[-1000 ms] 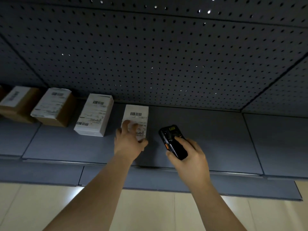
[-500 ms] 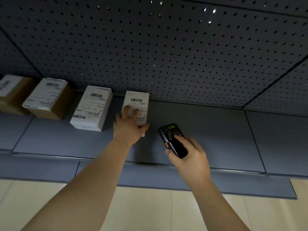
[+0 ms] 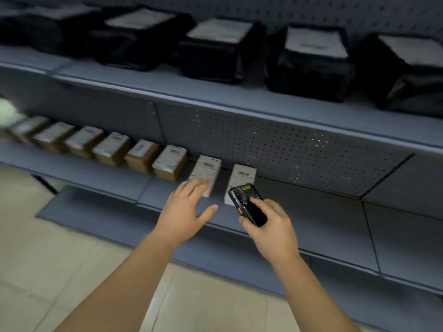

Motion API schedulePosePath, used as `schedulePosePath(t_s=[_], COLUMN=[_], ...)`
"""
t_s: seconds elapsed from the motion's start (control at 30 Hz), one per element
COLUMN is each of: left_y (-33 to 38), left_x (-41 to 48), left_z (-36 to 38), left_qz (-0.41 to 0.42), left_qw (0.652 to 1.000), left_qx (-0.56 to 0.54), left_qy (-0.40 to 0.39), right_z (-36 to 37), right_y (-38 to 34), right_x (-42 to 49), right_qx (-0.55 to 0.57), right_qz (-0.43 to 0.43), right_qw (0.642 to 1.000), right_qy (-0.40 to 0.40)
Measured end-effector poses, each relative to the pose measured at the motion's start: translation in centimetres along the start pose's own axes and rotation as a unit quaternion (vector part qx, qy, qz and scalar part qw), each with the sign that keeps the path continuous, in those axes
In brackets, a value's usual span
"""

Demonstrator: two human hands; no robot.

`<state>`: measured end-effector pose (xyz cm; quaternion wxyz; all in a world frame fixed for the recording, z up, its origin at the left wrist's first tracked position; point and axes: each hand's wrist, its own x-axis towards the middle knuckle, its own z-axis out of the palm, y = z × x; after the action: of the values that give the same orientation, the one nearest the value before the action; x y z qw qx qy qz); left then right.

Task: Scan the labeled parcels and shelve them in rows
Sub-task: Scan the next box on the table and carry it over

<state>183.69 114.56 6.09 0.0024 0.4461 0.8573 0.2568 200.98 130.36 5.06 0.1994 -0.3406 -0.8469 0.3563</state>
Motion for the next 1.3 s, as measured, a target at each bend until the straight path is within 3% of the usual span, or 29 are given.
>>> schedulePosePath(t_s=[0.23,0.63,0.9,1.3], left_y=[-6.3,-29.2,-47.1,-71.5], left_x=[-8.8,-22.8,-26.4,-33.7], left_z=[-11.8,-31.8,-40.2,-56.3], left_qz=[-0.047,-0.184,-0.298,-0.454], left_qw=[0.994,0.958,0.915,0.814], left_qx=[0.023,0.034,0.065,0.123], left_qy=[0.094,0.219,0.263,0.34], right_z=[5.5,26.1,45.1,71.4], right_y=[-12.4,-39.4,-54.3,-80.4], right_x=[-3.8,-8.5,-5.8,-5.9], right_qx=[-0.006,0.029,0.059,0.111], right_qz=[-0.085,-0.219,-0.302,-0.405], right_qw=[0.995,0.967,0.929,0.844], right_qy=[-0.058,-0.126,-0.206,-0.335])
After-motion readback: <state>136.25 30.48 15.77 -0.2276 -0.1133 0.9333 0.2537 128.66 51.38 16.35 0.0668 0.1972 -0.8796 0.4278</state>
